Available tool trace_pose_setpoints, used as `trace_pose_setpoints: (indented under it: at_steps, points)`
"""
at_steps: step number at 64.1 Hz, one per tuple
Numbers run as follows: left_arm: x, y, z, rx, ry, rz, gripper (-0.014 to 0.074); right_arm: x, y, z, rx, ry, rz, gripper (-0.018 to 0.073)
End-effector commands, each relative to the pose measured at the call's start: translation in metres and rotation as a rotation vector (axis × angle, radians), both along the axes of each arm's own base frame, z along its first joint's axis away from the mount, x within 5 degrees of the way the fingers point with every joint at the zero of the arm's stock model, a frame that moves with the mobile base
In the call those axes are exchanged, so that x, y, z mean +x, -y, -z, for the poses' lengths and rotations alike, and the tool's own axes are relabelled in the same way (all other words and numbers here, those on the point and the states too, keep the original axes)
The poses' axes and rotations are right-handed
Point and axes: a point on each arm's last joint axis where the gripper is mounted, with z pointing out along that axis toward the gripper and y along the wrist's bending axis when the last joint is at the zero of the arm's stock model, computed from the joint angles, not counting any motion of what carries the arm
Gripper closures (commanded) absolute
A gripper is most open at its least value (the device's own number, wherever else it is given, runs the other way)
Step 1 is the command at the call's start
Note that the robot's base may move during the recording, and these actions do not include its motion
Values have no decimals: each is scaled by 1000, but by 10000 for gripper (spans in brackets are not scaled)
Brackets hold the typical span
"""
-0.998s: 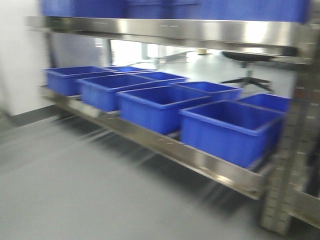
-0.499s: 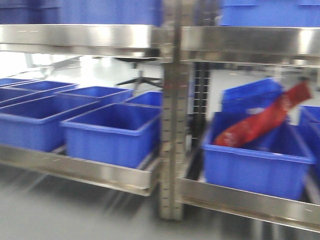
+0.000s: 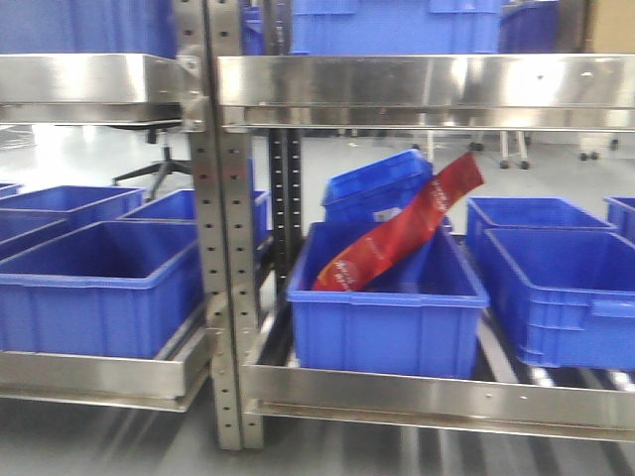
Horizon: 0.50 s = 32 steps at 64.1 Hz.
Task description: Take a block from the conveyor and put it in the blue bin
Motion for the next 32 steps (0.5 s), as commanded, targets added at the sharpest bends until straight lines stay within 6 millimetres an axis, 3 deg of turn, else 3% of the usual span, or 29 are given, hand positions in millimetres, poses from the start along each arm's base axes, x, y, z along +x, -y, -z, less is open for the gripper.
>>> trace_pose_setpoints:
  at_steps: [1, 32]
  points:
    - [-1, 1, -2, -10, 23, 5, 707, -2, 1, -4, -8, 32, 1, 713]
    - [-1, 1, -2, -10, 23, 5, 707, -2, 1, -4, -8, 32, 1, 713]
